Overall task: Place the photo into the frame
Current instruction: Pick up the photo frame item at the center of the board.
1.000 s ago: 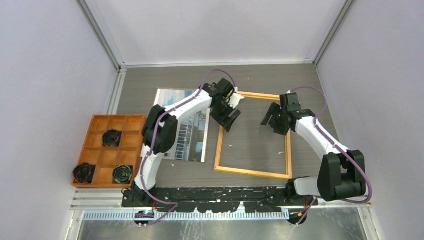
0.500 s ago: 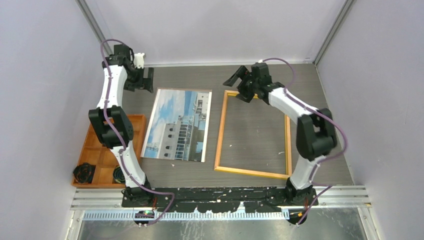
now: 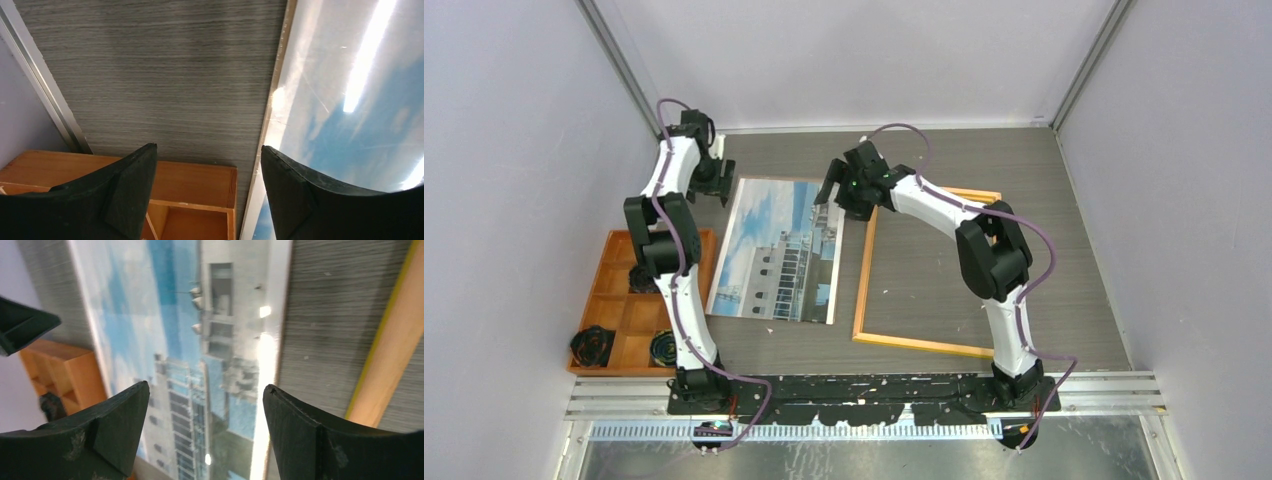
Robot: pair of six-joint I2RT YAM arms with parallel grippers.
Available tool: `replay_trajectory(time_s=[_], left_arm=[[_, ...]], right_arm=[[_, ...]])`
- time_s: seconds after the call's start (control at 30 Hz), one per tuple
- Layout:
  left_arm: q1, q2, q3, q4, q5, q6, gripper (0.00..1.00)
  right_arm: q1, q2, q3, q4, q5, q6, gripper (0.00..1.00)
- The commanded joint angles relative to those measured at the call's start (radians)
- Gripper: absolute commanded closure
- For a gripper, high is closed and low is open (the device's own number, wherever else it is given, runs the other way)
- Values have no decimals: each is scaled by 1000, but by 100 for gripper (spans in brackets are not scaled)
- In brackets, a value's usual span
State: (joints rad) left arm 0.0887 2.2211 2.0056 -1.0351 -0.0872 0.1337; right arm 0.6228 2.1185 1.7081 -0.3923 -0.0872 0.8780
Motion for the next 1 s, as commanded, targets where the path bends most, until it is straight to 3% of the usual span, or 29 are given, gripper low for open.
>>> replay_trajectory(time_s=[0.0,0.27,0.57,0.97], left_arm=[[-27,-11,-34,72,-91,-4,24],[-75,-24,-145,137,-135,41,32],[-122,-47,-231,168,-112,54,34],[-144,-42,-285,191,-117,77,39]], right_arm=[[-12,45,25,-58,111,-15,14],[-2,89,25,-74,146,-18,19],[19,173,92,-114,175,-3,33],[46,143,151,-85,159,9,42]])
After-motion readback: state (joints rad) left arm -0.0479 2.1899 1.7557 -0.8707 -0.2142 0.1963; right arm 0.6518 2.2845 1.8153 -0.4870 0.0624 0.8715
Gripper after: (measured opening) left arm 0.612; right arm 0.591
